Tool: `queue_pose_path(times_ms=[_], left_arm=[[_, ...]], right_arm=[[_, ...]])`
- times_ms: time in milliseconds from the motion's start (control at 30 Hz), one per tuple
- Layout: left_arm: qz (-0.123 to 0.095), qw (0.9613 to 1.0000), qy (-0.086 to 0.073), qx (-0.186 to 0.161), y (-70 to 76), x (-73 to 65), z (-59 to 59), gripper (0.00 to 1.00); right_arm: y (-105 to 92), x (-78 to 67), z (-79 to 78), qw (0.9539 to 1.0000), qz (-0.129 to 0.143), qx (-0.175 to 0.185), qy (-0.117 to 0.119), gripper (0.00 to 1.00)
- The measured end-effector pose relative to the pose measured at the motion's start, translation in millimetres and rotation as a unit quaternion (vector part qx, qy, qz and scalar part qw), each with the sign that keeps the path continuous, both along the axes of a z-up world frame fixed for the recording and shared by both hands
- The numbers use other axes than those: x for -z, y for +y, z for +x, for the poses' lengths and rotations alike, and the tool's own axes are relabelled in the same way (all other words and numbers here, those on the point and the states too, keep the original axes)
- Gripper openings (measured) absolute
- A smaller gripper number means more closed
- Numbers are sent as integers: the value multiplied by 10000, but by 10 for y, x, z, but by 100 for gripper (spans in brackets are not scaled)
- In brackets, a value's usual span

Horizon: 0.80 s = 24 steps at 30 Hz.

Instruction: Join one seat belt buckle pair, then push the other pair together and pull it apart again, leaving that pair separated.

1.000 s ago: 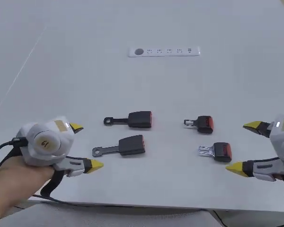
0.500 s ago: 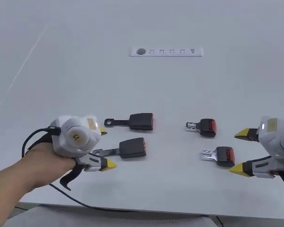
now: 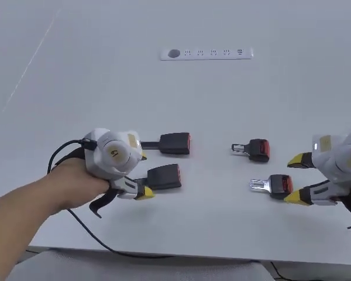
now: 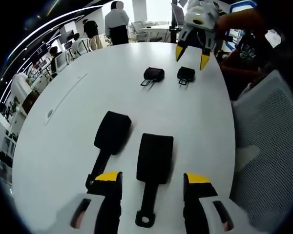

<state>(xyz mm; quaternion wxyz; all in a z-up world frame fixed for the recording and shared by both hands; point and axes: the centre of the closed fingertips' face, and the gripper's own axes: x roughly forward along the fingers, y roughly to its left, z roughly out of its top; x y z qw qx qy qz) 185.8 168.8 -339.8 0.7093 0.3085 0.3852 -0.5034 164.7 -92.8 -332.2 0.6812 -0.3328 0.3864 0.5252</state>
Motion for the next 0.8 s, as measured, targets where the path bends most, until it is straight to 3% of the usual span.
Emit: queue_pose_path(times_ms=[67,533,667,800], left_arm=[[-19,10000,45,64,-23,23,8,47],[102,9991,247,319,-63,170,22,44],[90,9990,230,376,-92,166,50,41],[144,9973,381,613,-143,203,-20,39]], right_arm=[[0,25,0,10000,-37,-34,32,44],[-5,191,-9,9992,-204,-199,273,44],[-15,231,15,9989,-255,-239,321,43],[-12,254,5,9985,-248,-287,406,43]])
